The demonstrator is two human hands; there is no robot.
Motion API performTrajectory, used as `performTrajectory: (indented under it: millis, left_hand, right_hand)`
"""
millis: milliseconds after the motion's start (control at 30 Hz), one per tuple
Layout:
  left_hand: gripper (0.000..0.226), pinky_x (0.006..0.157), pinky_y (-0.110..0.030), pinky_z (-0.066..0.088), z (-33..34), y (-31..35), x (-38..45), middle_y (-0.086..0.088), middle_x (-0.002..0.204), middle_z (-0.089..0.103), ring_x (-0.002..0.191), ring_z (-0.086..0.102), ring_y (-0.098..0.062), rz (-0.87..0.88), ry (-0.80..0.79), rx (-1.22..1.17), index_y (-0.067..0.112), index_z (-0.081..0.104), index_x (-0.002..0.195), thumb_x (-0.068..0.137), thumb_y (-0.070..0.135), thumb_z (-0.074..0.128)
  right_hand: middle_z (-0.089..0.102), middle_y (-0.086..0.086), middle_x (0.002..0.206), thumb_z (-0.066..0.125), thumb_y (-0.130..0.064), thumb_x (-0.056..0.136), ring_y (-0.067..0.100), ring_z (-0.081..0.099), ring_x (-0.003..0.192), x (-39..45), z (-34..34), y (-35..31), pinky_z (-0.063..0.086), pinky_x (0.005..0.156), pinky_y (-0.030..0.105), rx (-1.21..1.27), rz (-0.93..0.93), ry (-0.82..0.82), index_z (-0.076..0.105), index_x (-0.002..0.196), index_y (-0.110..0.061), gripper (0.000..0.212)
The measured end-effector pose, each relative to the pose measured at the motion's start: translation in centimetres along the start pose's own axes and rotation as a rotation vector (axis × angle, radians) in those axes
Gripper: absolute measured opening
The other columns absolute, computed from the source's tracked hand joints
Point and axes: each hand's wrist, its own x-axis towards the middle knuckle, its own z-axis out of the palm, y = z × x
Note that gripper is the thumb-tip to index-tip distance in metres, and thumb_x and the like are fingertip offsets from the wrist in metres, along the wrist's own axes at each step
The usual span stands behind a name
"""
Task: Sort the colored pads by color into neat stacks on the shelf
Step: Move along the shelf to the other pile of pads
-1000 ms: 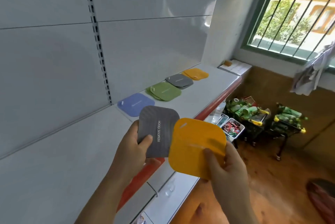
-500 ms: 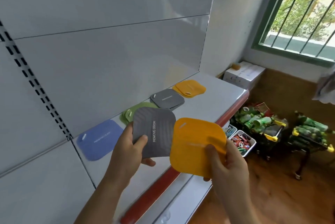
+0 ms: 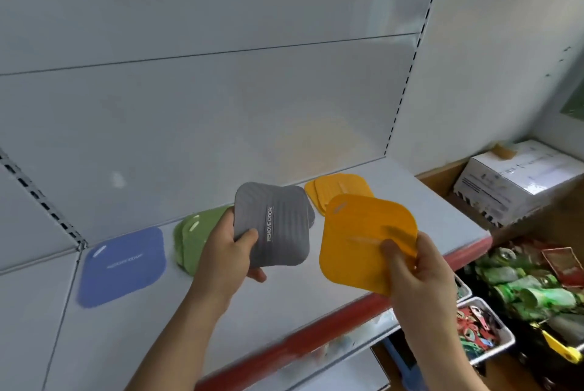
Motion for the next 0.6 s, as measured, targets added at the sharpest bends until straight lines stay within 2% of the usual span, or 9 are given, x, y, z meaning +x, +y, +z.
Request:
performTrajectory:
  millis: [67, 200, 267, 367, 467, 533, 600]
  left_hand:
    - [0.034, 0.050, -0.039, 0.056, 1.1, 0.2, 1.5, -0.007, 0.102, 0.066, 0.052, 0.061, -0.013, -0.019, 0.057, 0.014, 0.026, 0.065, 0.120, 0.102, 0.002, 0.051]
    - [0.031, 0.052, -0.040, 0.059, 3.3, 0.6, 4.5, -0.005, 0.104, 0.064, 0.045, 0.060, -0.004, -0.026, 0.062, 0.036, 0.023, 0.063, 0.118, 0.102, 0.001, 0.050]
    - [0.032, 0.053, -0.044, 0.062, 4.5, 0.8, 5.4, -0.003, 0.105, 0.065, 0.048, 0.063, -0.005, -0.042, 0.063, 0.039, 0.025, 0.063, 0.118, 0.102, 0.001, 0.049]
    - [0.037, 0.057, -0.050, 0.065, 6.1, 1.1, 6.8, 0.004, 0.109, 0.066, 0.049, 0.067, -0.014, -0.081, 0.091, 0.070, 0.031, 0.061, 0.120, 0.101, 0.002, 0.047]
    - [0.040, 0.050, -0.042, 0.063, 7.2, 0.6, 8.1, -0.002, 0.114, 0.064, 0.044, 0.065, -0.012, -0.142, 0.139, 0.125, 0.028, 0.060, 0.124, 0.100, 0.000, 0.043]
    - [0.039, 0.042, -0.032, 0.056, 7.9, -0.2, 8.6, -0.007, 0.125, 0.060, 0.052, 0.070, -0.024, -0.153, 0.175, 0.223, 0.024, 0.056, 0.129, 0.100, 0.001, 0.043]
    - [0.040, 0.038, -0.026, 0.050, 8.5, -1.0, 8.8, -0.006, 0.128, 0.058, 0.055, 0.071, -0.033, -0.139, 0.229, 0.377, 0.029, 0.049, 0.132, 0.100, 0.005, 0.046]
  right_hand:
    - [0.059, -0.008, 0.067, 0.060, -0.029, 0.102, 0.021, 0.058, 0.061, 2.8, 0.3, 0.2, 0.051, 0.048, 0.032, 0.024, 0.020, -0.045, 0.062, 0.093, -0.028, 0.008]
    - [0.060, 0.004, 0.074, 0.057, -0.029, 0.103, 0.025, 0.060, 0.065, 7.2, 1.3, 0.5, 0.051, 0.045, 0.023, 0.009, -0.005, -0.094, 0.063, 0.097, -0.028, 0.008]
    - [0.061, 0.003, 0.074, 0.057, -0.029, 0.104, 0.025, 0.060, 0.065, 9.2, 1.5, 0.6, 0.049, 0.044, 0.021, 0.007, -0.012, -0.100, 0.063, 0.100, -0.028, 0.008]
    - [0.063, 0.001, 0.081, 0.057, -0.030, 0.103, 0.026, 0.063, 0.071, 12.6, 2.2, 1.4, 0.049, 0.044, 0.020, -0.016, -0.014, -0.109, 0.064, 0.107, -0.027, 0.008]
    - [0.065, 0.001, 0.090, 0.057, -0.030, 0.103, 0.028, 0.065, 0.077, 15.6, 3.3, 2.2, 0.052, 0.046, 0.025, -0.038, -0.006, -0.147, 0.063, 0.115, -0.029, 0.014]
    - [0.065, -0.002, 0.097, 0.057, -0.030, 0.103, 0.027, 0.066, 0.083, 17.6, 4.0, 2.6, 0.057, 0.050, 0.032, -0.069, 0.005, -0.198, 0.061, 0.123, -0.030, 0.020]
    - [0.066, -0.006, 0.099, 0.058, -0.029, 0.102, 0.024, 0.065, 0.086, 19.8, 4.6, 3.2, 0.061, 0.060, 0.042, -0.120, -0.006, -0.271, 0.060, 0.126, -0.031, 0.024]
